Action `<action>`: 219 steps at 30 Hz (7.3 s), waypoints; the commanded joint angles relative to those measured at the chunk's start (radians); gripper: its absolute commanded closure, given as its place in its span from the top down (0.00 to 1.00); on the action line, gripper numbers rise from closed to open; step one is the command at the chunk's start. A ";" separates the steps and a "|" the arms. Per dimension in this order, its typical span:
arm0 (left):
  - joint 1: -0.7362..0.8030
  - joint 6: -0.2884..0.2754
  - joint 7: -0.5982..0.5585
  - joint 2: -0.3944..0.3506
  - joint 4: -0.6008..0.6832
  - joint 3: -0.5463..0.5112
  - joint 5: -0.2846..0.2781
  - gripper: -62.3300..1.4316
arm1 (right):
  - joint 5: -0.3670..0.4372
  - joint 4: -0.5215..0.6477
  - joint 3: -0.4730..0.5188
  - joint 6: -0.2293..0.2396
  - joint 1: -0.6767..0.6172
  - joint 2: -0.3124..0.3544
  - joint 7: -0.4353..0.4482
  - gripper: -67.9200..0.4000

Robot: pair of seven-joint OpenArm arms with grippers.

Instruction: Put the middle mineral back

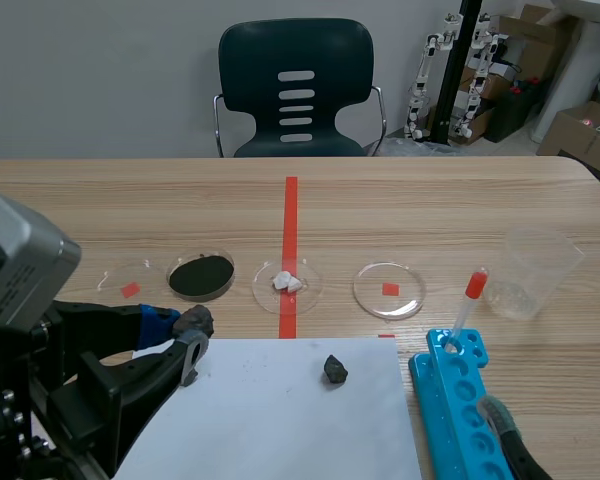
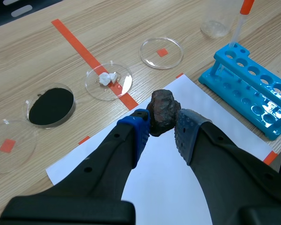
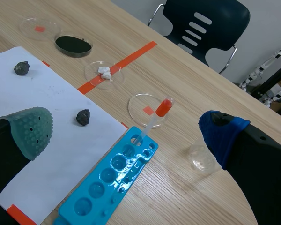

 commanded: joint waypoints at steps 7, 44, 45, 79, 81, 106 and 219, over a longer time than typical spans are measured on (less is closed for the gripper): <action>-0.003 0.002 -0.014 0.005 0.012 -0.002 -0.003 0.19 | 0.007 0.021 0.005 -0.004 0.007 -0.003 0.013 1.00; -0.219 0.010 0.410 0.161 0.009 0.088 0.007 0.19 | 0.007 0.021 0.005 -0.004 0.007 -0.003 0.012 1.00; -0.234 0.015 0.422 0.168 0.007 0.103 0.008 0.19 | 0.007 0.021 0.005 -0.004 0.007 -0.003 0.012 1.00; -0.727 0.384 0.863 0.446 -0.512 0.282 0.082 0.19 | 0.007 0.021 0.005 -0.004 0.007 -0.003 0.012 1.00; -0.740 0.411 0.890 0.451 -0.520 0.285 0.087 0.19 | 0.007 0.021 0.005 -0.004 0.007 -0.003 0.012 1.00; -0.879 0.507 1.139 0.545 -0.679 0.314 0.099 0.19 | 0.007 0.021 0.005 -0.004 0.007 -0.003 0.012 1.00; -0.004 0.006 -0.110 0.032 -0.076 -0.026 0.089 1.00 | 0.007 0.021 0.005 -0.004 0.007 -0.003 0.008 1.00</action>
